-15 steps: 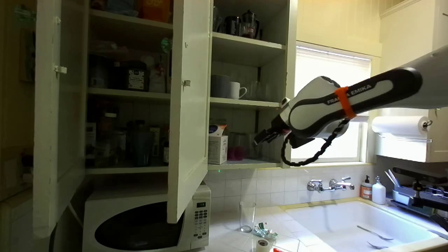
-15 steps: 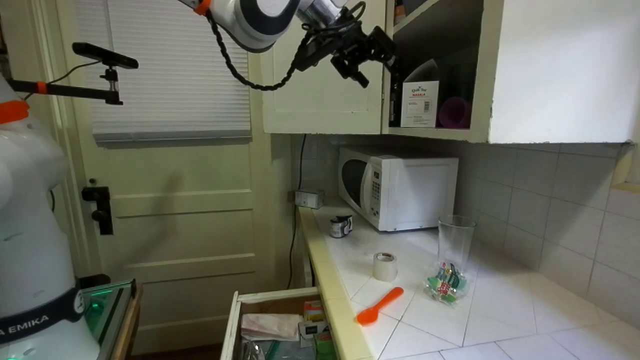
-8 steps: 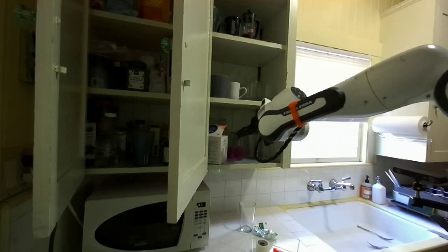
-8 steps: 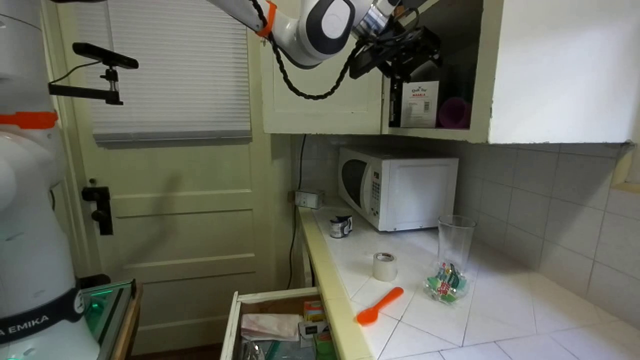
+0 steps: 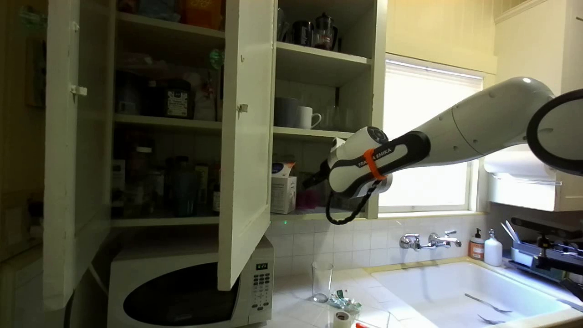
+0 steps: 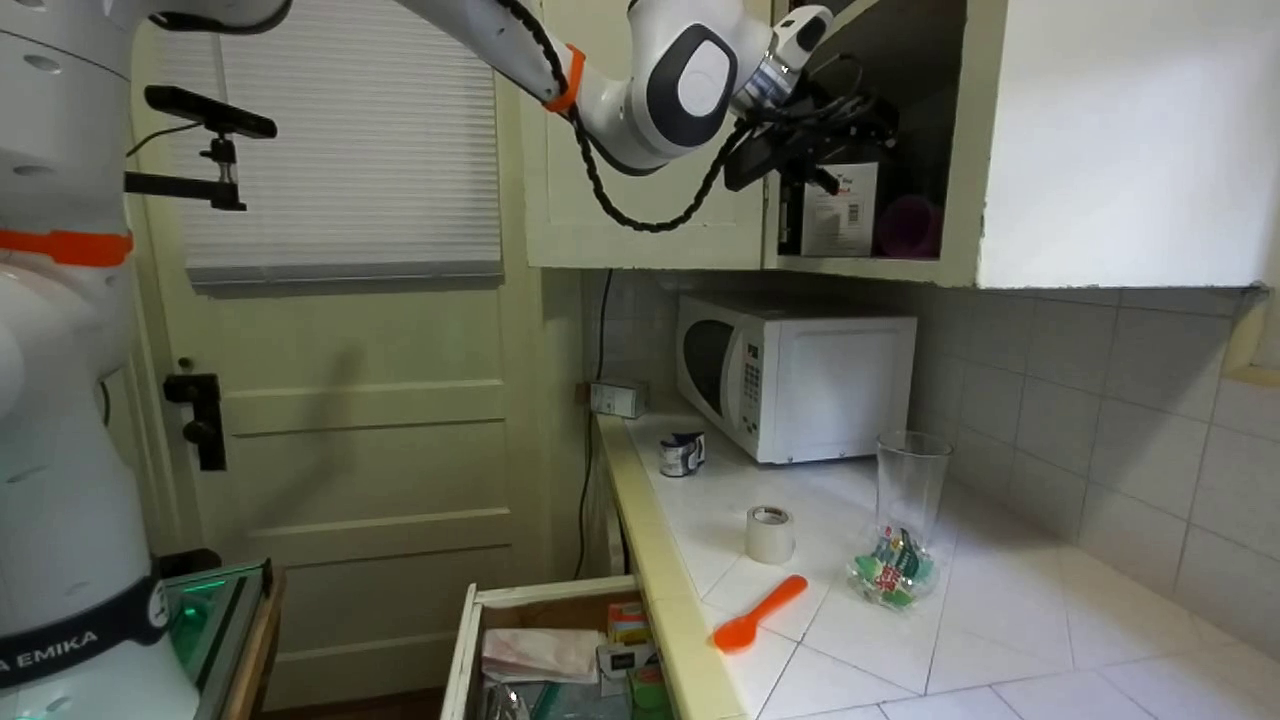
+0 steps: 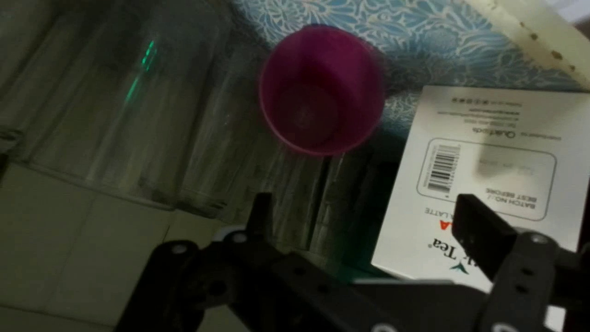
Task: Remove the purple cup from the bottom shelf of the right cabinet and put it on the table
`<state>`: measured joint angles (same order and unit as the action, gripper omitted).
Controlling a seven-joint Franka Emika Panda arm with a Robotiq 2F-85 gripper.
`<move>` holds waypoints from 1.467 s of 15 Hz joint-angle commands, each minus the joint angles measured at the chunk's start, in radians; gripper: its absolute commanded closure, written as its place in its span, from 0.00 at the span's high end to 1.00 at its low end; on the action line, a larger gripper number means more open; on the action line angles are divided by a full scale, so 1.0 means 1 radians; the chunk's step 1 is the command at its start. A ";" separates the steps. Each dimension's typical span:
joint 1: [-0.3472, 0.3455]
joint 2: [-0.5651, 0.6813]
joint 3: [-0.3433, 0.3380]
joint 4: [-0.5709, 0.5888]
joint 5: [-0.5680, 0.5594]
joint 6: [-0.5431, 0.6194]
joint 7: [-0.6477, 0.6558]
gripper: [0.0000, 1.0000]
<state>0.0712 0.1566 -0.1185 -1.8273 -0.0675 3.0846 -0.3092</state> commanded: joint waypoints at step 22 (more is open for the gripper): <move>0.029 0.105 -0.107 0.007 -0.278 0.199 0.002 1.00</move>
<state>0.0734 0.2188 -0.2034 -1.8634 -0.3285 3.2580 -0.3022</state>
